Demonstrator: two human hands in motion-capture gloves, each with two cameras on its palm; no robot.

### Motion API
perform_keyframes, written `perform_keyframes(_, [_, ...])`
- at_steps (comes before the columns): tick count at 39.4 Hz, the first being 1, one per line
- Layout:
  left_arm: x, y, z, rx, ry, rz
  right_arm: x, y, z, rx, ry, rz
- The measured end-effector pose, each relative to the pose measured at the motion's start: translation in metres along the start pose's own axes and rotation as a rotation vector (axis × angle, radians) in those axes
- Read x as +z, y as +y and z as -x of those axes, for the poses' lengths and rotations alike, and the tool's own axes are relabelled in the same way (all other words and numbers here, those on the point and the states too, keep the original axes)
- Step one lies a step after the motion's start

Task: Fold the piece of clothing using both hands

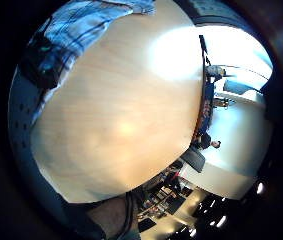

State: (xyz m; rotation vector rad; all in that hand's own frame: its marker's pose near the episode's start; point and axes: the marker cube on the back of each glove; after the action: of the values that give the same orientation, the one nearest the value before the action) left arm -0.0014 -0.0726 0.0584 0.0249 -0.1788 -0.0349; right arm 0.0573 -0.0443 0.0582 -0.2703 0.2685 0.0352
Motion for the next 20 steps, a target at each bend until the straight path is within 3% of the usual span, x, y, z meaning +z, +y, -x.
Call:
perform_keyframes(5, [-0.005, -0.02, -0.001, -0.001, -0.011, -0.194, -0.002, 0.001, -0.004, 0.014, 0.036, -0.069])
perform_keyframes(8, [-0.006, -0.026, 0.001, -0.002, 0.002, -0.24, -0.004, -0.002, -0.01, 0.037, 0.04, -0.155])
perform_keyframes(13, [-0.007, -0.015, 0.008, 0.005, 0.032, -0.164, -0.01, -0.007, -0.016, 0.001, -0.036, -0.232])
perform_keyframes(20, [0.012, -0.01, 0.01, 0.051, 0.065, -0.035, -0.008, -0.02, -0.03, -0.044, -0.107, -0.2])
